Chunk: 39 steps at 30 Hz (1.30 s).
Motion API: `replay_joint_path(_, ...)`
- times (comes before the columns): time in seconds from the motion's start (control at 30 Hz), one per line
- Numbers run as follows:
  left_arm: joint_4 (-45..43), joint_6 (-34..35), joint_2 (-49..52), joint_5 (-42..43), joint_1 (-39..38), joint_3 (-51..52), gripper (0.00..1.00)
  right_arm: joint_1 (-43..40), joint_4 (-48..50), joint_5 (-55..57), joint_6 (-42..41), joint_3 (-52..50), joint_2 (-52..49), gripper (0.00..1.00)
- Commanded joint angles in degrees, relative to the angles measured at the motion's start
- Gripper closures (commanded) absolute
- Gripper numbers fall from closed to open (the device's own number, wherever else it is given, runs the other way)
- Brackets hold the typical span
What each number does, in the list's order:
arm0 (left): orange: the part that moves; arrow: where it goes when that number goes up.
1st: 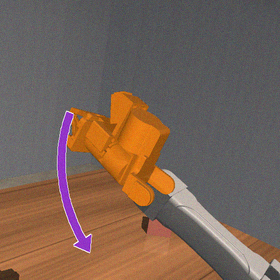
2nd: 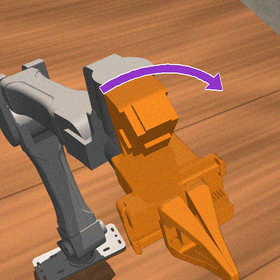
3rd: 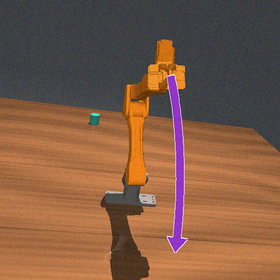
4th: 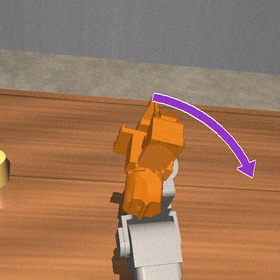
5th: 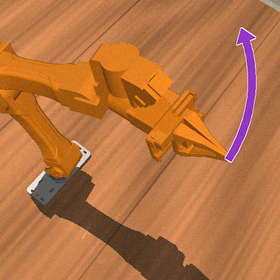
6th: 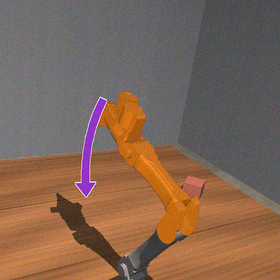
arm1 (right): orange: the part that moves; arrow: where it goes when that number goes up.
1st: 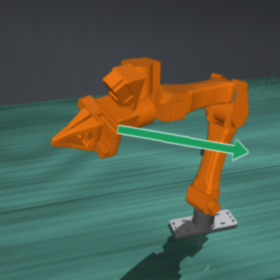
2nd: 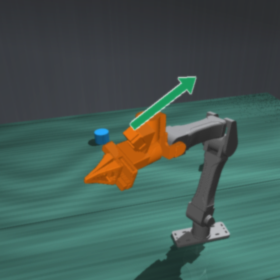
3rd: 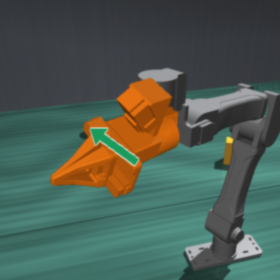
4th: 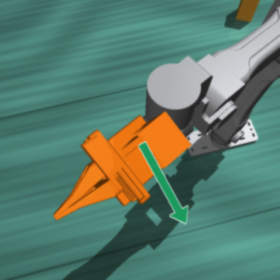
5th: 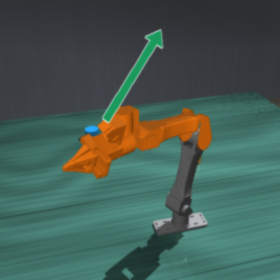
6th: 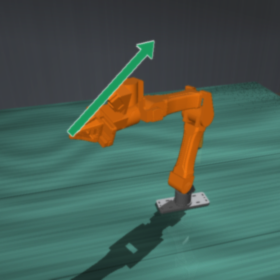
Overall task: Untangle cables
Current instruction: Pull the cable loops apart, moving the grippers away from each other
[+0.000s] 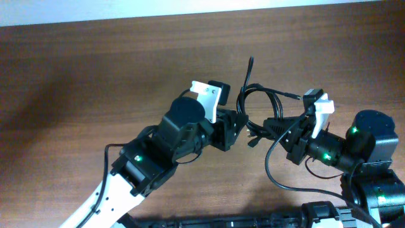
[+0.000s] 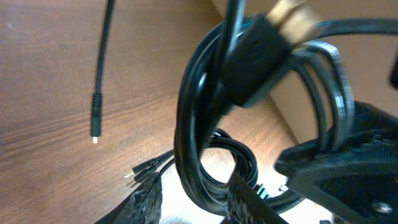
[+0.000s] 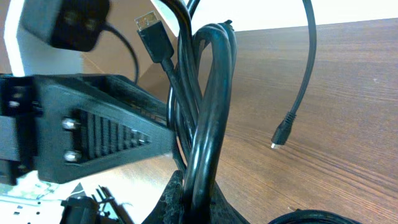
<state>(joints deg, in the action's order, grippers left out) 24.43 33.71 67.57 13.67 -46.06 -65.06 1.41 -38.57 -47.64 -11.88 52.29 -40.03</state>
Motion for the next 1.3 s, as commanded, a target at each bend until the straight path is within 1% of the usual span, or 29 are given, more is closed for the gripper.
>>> replay_joint_path(0.0,-1.5,0.4,2.5,1.8,0.0,-0.9,0.59,-0.3,0.7,-2.0,0.5,0.9,0.3,0.96)
replay_joint_path(0.03,-1.8,0.4,2.5,2.1,0.0,-0.9,0.58,-0.3,0.7,-1.9,0.5,0.9,0.3,0.96)
replay_joint_path(0.07,-2.1,0.4,2.5,2.0,0.0,-0.9,0.61,-0.3,0.7,-1.9,0.5,0.9,0.3,0.96)
replay_joint_path(0.17,-3.1,0.3,2.6,1.6,0.0,-0.9,1.00,-0.3,0.7,-1.9,0.5,0.9,0.3,0.96)
replay_joint_path(0.33,-4.6,0.3,2.6,1.6,0.0,-0.9,1.00,-0.3,-0.7,-1.3,2.6,0.9,0.3,0.96)
replay_joint_path(0.4,-6.3,0.3,2.6,1.6,0.0,-0.9,1.00,-0.3,-3.6,-1.3,7.5,0.9,0.3,0.96)
replay_joint_path(0.43,-7.9,0.3,2.6,1.6,0.0,-0.9,1.00,-0.3,-6.4,-0.4,12.0,0.9,0.3,0.96)
replay_joint_path(0.47,-9.4,0.4,2.6,1.7,0.1,-0.9,1.00,-0.3,-8.1,2.8,12.3,0.9,0.3,0.96)
replay_joint_path(0.63,-14.5,0.3,2.4,1.8,0.1,-0.9,1.00,-0.3,-14.9,20.9,11.8,0.9,0.3,0.96)
replay_joint_path(0.7,-14.9,0.3,2.2,1.8,1.6,-0.9,1.00,-0.3,-16.4,27.7,8.2,0.9,0.3,0.96)
replay_joint_path(0.9,-14.8,0.1,0.4,2.1,11.8,-0.9,1.00,-0.3,-17.8,30.4,8.2,0.9,0.3,0.96)
replay_joint_path(0.97,-14.8,0.1,-0.5,2.1,13.5,-0.9,1.00,-0.3,-18.2,31.9,8.2,0.9,0.3,0.96)
replay_joint_path(1.07,-14.7,-5.5,-1.2,2.3,14.2,-0.9,1.00,-0.3,-18.1,33.7,8.2,0.9,0.3,0.91)
replay_joint_path(1.13,-14.5,-15.4,-1.2,7.0,14.2,-0.9,1.00,-0.3,-18.3,35.9,8.2,0.9,0.3,0.88)
replay_joint_path(1.2,-12.0,-27.1,-1.2,12.3,14.2,-0.9,1.00,-0.3,-18.3,35.9,8.2,0.9,0.3,0.87)
replay_joint_path(1.27,-9.3,-34.9,-1.2,17.3,14.2,-0.9,1.00,-0.3,-18.3,36.4,8.2,0.9,0.3,0.85)
